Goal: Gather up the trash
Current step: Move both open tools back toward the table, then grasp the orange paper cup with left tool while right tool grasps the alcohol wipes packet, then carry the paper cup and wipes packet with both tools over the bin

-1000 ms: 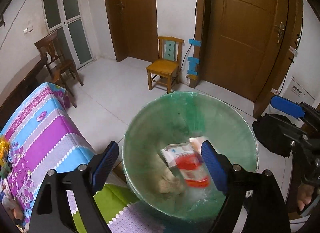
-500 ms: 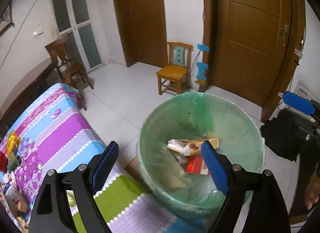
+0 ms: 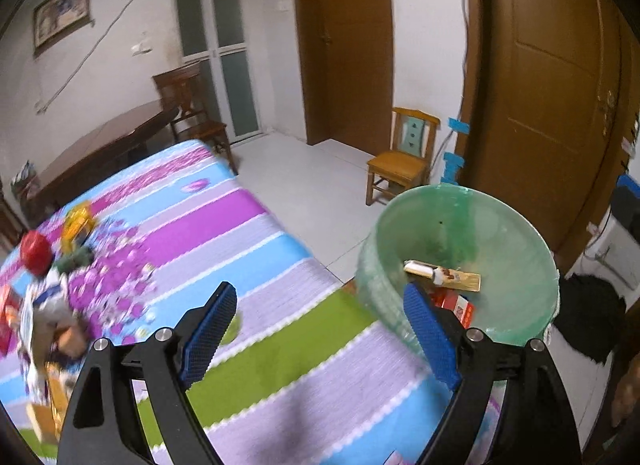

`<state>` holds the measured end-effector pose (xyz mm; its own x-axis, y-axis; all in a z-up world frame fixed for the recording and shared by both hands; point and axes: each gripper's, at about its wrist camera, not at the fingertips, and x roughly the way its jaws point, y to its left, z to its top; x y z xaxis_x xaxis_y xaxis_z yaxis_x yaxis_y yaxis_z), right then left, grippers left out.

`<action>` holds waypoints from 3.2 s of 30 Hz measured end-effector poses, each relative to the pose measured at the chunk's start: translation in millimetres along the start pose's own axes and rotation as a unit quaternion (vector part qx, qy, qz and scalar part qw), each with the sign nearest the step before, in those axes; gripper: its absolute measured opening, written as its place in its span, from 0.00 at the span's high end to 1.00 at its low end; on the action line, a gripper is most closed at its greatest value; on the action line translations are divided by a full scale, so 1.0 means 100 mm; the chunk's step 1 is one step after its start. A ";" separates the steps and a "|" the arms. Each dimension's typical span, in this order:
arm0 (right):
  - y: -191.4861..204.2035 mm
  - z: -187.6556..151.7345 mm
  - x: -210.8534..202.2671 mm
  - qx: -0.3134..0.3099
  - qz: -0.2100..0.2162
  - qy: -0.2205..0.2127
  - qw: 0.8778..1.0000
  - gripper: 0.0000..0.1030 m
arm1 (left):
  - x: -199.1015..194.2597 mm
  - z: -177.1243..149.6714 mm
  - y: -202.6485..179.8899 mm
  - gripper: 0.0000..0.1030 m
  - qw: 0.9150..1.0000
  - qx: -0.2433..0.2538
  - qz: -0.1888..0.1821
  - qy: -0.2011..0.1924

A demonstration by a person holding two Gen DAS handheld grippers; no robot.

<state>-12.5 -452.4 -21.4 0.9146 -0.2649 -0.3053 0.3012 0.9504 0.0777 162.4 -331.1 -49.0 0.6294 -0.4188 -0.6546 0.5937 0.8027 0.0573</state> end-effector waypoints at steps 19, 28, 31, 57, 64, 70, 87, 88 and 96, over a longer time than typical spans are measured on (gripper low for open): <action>1.82 -0.02 0.59 -0.161 0.201 0.045 0.965 0.35 | -1.20 -0.50 2.16 0.16 0.978 -0.179 0.097 -0.039; 2.76 -0.11 0.57 -0.257 0.328 0.068 0.907 0.29 | -1.34 -0.66 3.44 0.14 0.948 -0.291 0.127 -0.023; 3.05 -0.15 0.52 -0.296 0.347 0.069 0.887 0.29 | -1.21 -0.64 3.78 0.14 0.940 -0.322 0.116 -0.008; 3.98 0.06 2.06 -0.477 0.472 0.184 0.718 0.62 | -0.11 -0.81 4.60 0.90 0.904 -0.418 0.021 0.086; 3.70 0.24 1.79 -0.440 0.482 0.149 0.743 0.64 | -0.51 -0.76 4.52 0.90 0.911 -0.408 0.049 0.040; 3.47 0.49 1.57 -0.382 0.472 0.107 0.787 0.64 | -0.96 -0.70 4.31 0.90 0.921 -0.382 0.076 0.008; 2.37 0.53 0.50 -0.140 0.309 0.023 0.940 0.64 | -1.91 -0.74 3.15 0.90 0.957 -0.252 0.124 -0.066; 2.35 0.47 0.44 -0.134 0.294 0.018 0.946 0.64 | -1.95 -0.75 3.09 0.90 0.959 -0.248 0.118 -0.069; 2.30 0.17 0.25 -0.095 0.250 0.004 0.963 0.64 | -2.11 -0.97 2.68 0.90 0.967 -0.228 0.079 -0.079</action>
<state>84.1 -243.5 5.4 0.9303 0.2348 -0.2817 -0.2325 0.9717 0.0421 140.1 13.4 31.3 0.7843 -0.3053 -0.5400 0.2230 0.9511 -0.2139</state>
